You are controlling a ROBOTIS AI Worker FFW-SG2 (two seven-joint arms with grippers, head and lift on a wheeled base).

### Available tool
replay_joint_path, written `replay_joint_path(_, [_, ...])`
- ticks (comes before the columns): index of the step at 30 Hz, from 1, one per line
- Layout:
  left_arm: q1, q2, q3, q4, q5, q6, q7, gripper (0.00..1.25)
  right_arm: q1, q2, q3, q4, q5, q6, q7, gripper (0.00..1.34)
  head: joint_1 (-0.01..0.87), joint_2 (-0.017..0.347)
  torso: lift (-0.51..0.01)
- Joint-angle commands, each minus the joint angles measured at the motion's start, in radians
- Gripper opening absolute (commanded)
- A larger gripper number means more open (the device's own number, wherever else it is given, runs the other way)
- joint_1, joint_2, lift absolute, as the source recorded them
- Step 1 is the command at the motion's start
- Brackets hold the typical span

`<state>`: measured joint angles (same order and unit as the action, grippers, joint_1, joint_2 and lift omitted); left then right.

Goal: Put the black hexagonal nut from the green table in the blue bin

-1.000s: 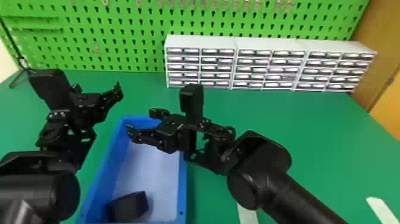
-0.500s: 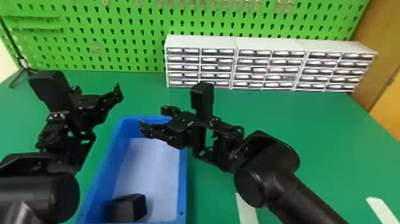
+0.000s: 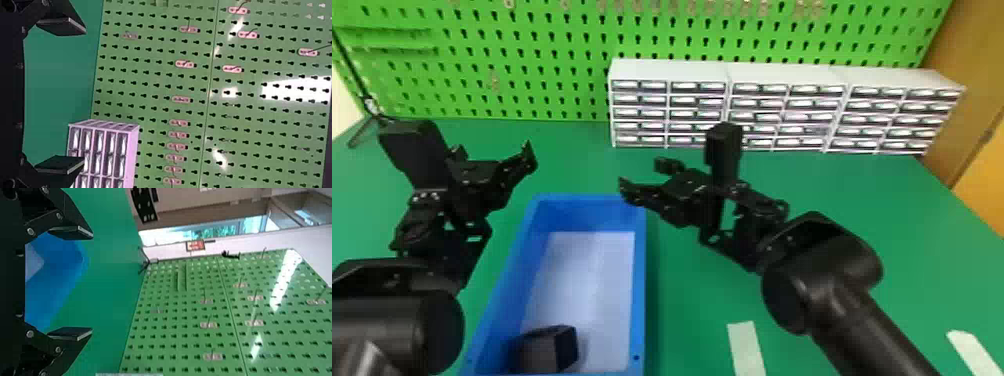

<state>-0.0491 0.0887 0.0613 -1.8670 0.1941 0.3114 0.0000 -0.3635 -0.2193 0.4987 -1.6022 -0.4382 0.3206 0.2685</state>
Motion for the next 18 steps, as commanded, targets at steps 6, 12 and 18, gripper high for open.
replay_joint_path(6, [0.001,0.0,0.002,-0.001,0.002,-0.001,0.0,1.12,0.072,0.012,-0.172,-0.047,0.082,0.022,0.0,0.93,0.692,0.008,-0.097])
replay_joint_path(12, [0.005,-0.001,0.005,-0.003,0.004,-0.001,0.0,1.12,0.129,0.034,-0.293,-0.09,0.119,0.04,0.0,0.93,0.692,0.008,-0.097])
replay_joint_path(18, [0.008,-0.001,0.011,-0.004,0.005,-0.008,0.0,1.12,0.212,0.047,-0.447,-0.171,0.164,0.08,0.0,0.93,0.692,0.008,-0.097])
